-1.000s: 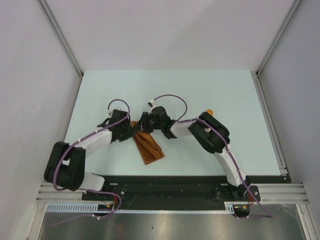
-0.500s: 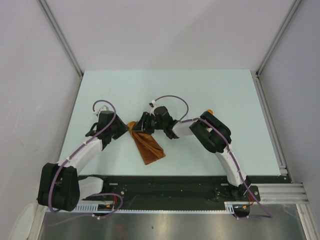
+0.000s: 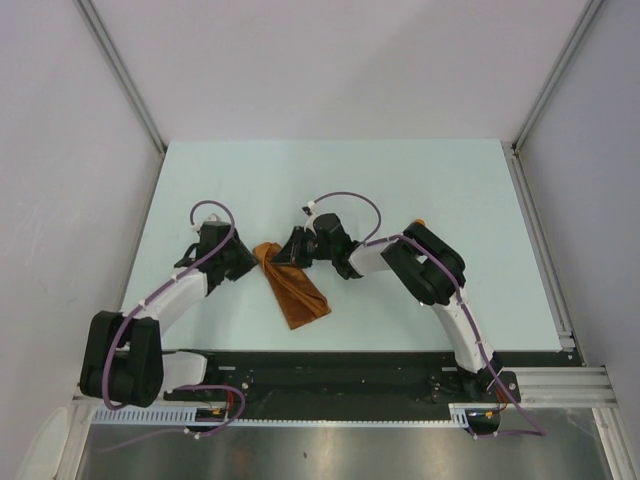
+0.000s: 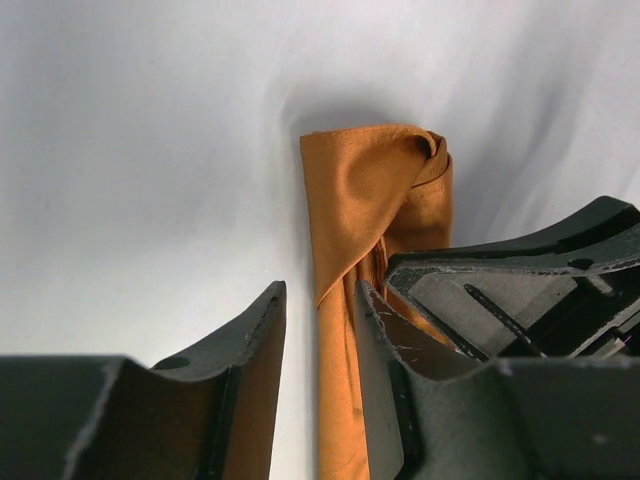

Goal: Fold the napkin into a case and place the utensils inside
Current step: Stuff the smaller-rectangle-folded napkin at the center of the board.

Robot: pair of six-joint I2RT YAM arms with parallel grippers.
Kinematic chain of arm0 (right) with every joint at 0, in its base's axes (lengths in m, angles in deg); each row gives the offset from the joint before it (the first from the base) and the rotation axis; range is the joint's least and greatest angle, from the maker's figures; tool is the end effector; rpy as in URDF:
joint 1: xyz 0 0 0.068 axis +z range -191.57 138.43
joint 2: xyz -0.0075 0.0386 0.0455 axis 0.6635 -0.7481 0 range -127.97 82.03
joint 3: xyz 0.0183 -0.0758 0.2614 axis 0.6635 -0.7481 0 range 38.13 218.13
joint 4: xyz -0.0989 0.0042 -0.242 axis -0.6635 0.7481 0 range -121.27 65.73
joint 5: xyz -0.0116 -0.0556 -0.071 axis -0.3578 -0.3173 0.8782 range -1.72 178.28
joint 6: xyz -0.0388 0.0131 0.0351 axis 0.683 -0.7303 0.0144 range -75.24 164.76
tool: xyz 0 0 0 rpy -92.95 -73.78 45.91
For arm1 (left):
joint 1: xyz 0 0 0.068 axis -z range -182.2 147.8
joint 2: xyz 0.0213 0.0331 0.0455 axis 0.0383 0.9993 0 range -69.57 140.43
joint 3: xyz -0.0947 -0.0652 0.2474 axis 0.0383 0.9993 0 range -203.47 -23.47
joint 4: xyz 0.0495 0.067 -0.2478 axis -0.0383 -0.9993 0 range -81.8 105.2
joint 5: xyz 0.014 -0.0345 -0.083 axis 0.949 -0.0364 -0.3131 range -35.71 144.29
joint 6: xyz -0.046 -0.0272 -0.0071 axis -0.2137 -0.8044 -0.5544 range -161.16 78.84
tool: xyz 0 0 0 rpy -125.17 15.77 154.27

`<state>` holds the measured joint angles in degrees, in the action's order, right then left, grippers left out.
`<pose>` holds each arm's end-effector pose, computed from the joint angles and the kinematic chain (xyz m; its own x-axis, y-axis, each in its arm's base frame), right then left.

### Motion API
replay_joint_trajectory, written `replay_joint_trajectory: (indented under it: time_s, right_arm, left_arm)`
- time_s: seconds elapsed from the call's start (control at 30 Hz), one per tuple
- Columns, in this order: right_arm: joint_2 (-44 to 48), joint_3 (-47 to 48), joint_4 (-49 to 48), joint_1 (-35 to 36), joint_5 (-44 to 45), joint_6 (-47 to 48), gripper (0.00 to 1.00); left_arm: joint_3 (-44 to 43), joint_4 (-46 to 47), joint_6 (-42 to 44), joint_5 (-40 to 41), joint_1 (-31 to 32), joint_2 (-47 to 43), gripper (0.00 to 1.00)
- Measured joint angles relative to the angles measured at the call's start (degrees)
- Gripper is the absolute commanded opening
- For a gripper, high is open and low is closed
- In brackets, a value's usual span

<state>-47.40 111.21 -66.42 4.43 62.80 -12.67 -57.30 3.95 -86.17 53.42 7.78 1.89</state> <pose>0.3172 0.3503 0.1083 -0.9173 0.1453 -0.3708 -0.2879 0.4014 0.8695 0.2352 -0.0419 0.1792 -0.6541 -0.6029 -0.4568 -0.3953 0.7873 -0.4732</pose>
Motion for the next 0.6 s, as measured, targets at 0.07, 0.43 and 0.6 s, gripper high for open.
replay_joint_trajectory:
  time_s: [0.07,0.43,0.6]
  right_arm:
    - [-0.1,0.0,-0.4,0.0,-0.1,0.0,0.10]
    - [-4.9,4.5,-0.5,0.7,-0.4,-1.1,0.00]
    - [-5.6,5.3,-0.5,0.8,0.5,-2.6,0.00]
  left_arm:
    - [-0.9,-0.1,0.0,0.0,0.0,0.8,0.41]
    - [-11.5,-3.7,2.9,-0.4,0.3,11.8,0.45]
    - [-14.7,-6.0,4.7,0.0,1.6,15.9,0.43]
